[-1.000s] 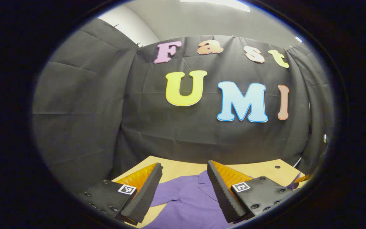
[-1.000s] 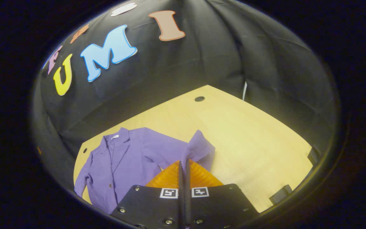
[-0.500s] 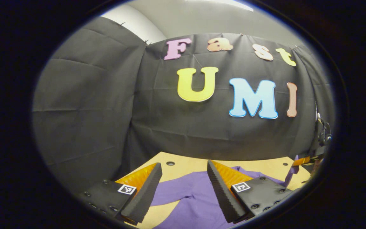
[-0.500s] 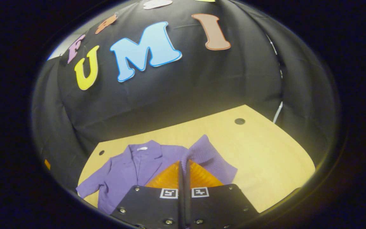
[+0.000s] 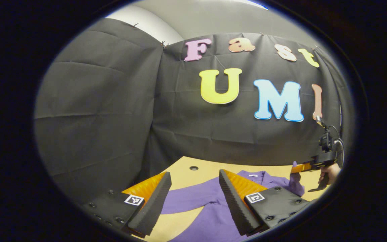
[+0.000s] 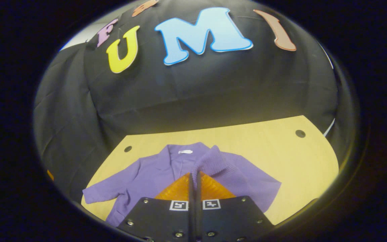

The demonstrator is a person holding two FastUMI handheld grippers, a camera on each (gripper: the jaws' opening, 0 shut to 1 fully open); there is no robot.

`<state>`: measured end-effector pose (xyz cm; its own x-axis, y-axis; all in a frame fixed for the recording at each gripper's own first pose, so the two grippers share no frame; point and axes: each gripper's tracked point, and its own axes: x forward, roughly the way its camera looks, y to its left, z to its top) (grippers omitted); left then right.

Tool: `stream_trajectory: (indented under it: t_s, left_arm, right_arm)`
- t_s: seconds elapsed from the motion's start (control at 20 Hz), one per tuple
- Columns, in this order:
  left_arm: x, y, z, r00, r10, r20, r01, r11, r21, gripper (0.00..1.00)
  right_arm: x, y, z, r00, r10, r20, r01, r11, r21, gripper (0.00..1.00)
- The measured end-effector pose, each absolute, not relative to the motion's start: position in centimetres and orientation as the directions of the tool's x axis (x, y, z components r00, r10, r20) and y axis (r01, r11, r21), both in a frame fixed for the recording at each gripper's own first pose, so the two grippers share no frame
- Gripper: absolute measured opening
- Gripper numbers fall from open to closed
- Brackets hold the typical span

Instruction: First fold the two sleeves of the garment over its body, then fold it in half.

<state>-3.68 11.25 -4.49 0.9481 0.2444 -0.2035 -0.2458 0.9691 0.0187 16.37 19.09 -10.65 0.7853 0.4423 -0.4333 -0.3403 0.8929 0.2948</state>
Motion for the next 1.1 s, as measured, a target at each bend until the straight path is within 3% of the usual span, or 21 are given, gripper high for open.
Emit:
stream_trajectory:
  t_s: [0.5, 0.85, 0.9, 0.95, 1.1]
  left_arm:
    - [-6.5, 13.7, -4.7, 0.905, 0.363, -0.224, -0.358, 0.932, 0.063, 0.96]
    - [-7.1, 14.4, -5.0, 0.893, 0.381, -0.241, -0.375, 0.924, 0.070, 0.96]
    - [-7.0, 14.4, -5.1, 0.894, 0.377, -0.242, -0.373, 0.926, 0.063, 0.96]
    - [-6.7, 14.3, -5.2, 0.896, 0.370, -0.244, -0.369, 0.928, 0.053, 0.96]
    - [-6.4, 14.0, -5.7, 0.901, 0.352, -0.253, -0.356, 0.934, 0.032, 0.96]
  right_arm:
    - [16.2, 28.0, -16.8, 0.664, 0.534, -0.524, -0.463, 0.844, 0.273, 0.02]
    - [14.3, 31.7, -17.1, 0.600, 0.629, -0.494, -0.552, 0.773, 0.314, 0.09]
    - [13.9, 31.6, -16.7, 0.605, 0.625, -0.493, -0.558, 0.775, 0.297, 0.27]
    - [13.7, 31.2, -16.4, 0.611, 0.622, -0.489, -0.566, 0.775, 0.280, 0.30]
    - [13.6, 30.1, -15.2, 0.647, 0.599, -0.472, -0.571, 0.791, 0.220, 0.85]
